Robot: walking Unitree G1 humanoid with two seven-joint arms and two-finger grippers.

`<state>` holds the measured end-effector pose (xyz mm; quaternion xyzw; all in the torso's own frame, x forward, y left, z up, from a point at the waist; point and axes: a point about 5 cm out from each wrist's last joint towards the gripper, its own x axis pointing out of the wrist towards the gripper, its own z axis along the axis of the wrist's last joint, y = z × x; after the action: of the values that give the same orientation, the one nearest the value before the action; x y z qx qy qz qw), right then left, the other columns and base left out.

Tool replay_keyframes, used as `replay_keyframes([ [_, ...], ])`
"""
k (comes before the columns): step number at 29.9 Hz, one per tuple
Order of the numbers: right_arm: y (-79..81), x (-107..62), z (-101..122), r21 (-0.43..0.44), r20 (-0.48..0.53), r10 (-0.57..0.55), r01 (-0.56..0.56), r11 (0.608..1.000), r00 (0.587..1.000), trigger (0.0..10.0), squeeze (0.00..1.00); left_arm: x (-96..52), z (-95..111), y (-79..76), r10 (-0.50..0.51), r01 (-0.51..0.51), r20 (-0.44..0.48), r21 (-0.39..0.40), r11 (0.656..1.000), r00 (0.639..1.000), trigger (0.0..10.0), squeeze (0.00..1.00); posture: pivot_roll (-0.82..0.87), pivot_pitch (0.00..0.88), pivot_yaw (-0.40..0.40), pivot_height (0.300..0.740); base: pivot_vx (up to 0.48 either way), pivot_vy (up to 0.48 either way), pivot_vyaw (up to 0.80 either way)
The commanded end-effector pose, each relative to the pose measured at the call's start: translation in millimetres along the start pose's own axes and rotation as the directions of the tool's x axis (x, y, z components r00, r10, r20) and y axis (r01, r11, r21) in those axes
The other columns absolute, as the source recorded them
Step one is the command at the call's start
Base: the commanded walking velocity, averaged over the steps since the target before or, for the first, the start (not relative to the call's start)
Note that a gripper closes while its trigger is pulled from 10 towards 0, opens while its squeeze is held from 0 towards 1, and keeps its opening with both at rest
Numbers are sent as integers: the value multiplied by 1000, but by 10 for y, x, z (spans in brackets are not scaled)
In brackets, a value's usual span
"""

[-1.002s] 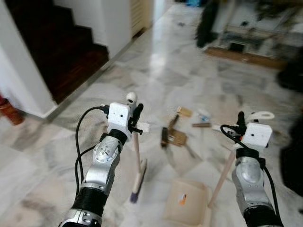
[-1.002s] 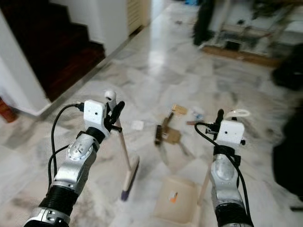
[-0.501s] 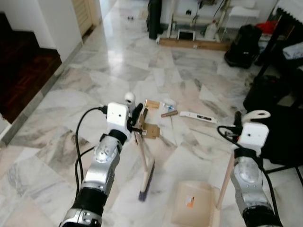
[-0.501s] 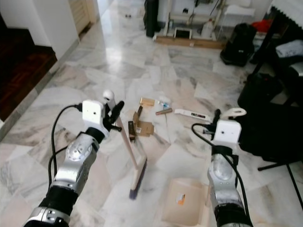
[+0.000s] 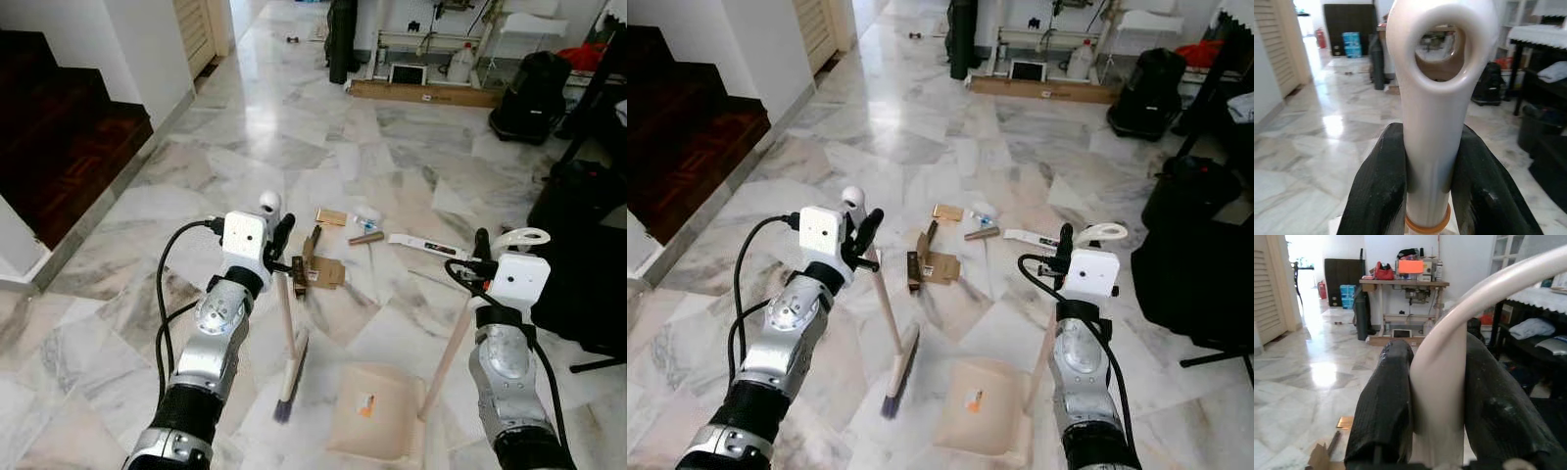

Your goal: Sweep floor

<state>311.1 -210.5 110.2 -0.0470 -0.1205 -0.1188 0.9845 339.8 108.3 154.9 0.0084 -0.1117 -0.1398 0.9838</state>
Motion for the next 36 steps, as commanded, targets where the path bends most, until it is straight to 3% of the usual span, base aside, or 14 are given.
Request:
replay_keyframes([
  [1,55,61,142,59,60,3,-7,998,998,10000,0,44,96,84,26,-28,37,48,998,999,10000,0,57,43,25,740,0,0,0],
  [10,146,22,111,96,45,5,-9,995,999,10000,0,74,98,268,57,-61,41,99,993,998,10000,0,55,6,46,740,0,0,0],
  [17,102,-56,90,72,44,29,-32,997,999,10000,0,-87,-51,598,113,-110,-6,155,982,994,10000,0,34,0,56,740,0,0,0],
  [21,39,-103,42,45,25,19,-21,999,999,10000,0,-167,-128,699,171,-169,-20,94,981,985,10000,0,36,0,43,740,0,0,0],
  [31,-77,-58,81,13,25,15,-16,1000,1000,10000,0,-224,-243,544,198,-198,-15,9,980,980,10000,0,25,0,-14,740,0,0,0],
  [36,-109,3,129,4,37,20,-21,1000,999,10000,0,-241,-287,504,192,-191,-24,5,981,981,10000,0,25,0,-20,740,0,0,0],
])
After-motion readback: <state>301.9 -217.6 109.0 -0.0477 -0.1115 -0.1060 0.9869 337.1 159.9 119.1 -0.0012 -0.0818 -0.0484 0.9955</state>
